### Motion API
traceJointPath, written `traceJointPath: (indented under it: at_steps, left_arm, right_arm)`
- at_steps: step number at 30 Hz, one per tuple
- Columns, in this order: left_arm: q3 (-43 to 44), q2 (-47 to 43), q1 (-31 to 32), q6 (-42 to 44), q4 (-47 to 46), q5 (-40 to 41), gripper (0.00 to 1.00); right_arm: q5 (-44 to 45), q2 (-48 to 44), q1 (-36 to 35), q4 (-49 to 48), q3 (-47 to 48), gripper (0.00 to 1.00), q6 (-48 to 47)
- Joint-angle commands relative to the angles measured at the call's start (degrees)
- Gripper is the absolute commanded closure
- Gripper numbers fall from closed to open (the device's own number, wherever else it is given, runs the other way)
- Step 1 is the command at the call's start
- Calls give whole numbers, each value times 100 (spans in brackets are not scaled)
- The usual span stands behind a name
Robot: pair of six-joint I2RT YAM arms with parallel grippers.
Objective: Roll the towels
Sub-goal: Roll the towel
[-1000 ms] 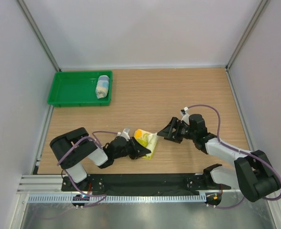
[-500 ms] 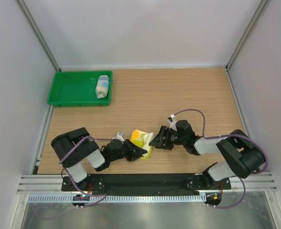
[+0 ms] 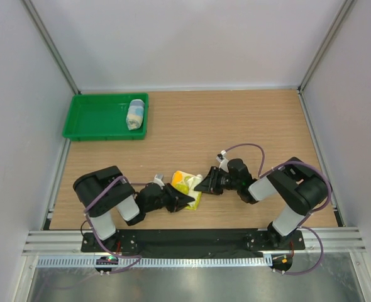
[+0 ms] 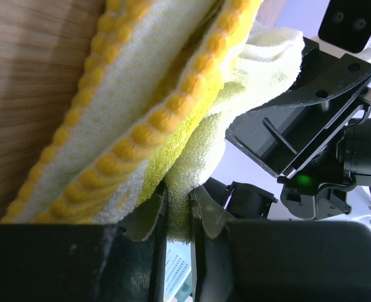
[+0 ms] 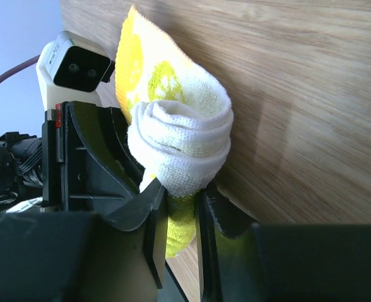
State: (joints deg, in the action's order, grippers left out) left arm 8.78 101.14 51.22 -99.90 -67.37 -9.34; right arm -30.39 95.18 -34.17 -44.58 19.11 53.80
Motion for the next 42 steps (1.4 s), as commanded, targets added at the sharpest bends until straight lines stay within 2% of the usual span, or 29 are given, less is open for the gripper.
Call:
traceJointPath:
  at_steps: [1, 4, 8, 11, 13, 16, 20, 22, 27, 28, 33, 39, 42]
  left_arm:
    - [97, 99, -42, 443, 408, -216, 98]
    - [212, 81, -33, 638, 629, -314, 91]
    - [309, -234, -16, 1067, 1234, -287, 82]
    - [589, -716, 37, 1428, 2287, -156, 76]
    - [791, -1060, 107, 1867, 3481, 54, 71]
    - [1283, -1711, 282, 2316, 5271, 678, 56]
    - [1627, -2186, 546, 2624, 6384, 1417, 45]
    - [1811, -2361, 678, 2764, 6719, 1906, 43]
    - [2592, -2494, 1521, 3020, 8405, 3358, 43]
    - [2925, -2398, 1653, 3055, 8694, 3856, 43]
    - [3972, -1880, 2426, 3467, 9908, 5002, 43]
    - [5019, -1081, 3077, 4406, 10157, 6048, 43]
    - [5318, -712, 3218, 4619, 10139, 6181, 43]
  right_arm:
    - [218, 28, -72, -105, 66, 76, -80]
    - [349, -209, -89, 448, 259, 79, -203]
    - [753, -579, -151, 2117, 732, 80, -729]
    - [1043, -702, -169, 2977, 1014, 82, -993]
    - [1167, -737, -169, 3244, 1103, 82, -1056]
    - [1228, -720, -169, 3683, 1244, 84, -1091]
    - [1307, -693, -221, 4017, 1437, 85, -1170]
    - [1351, -711, -265, 4202, 1542, 85, -1188]
    - [1545, -781, -397, 4791, 1867, 85, -1232]
    - [1580, -799, -415, 4992, 1911, 85, -1249]
    - [1843, -852, -546, 5529, 2254, 84, -1328]
    - [1932, -816, -634, 5838, 2439, 84, -1302]
    - [1914, -808, -652, 5864, 2483, 84, -1284]
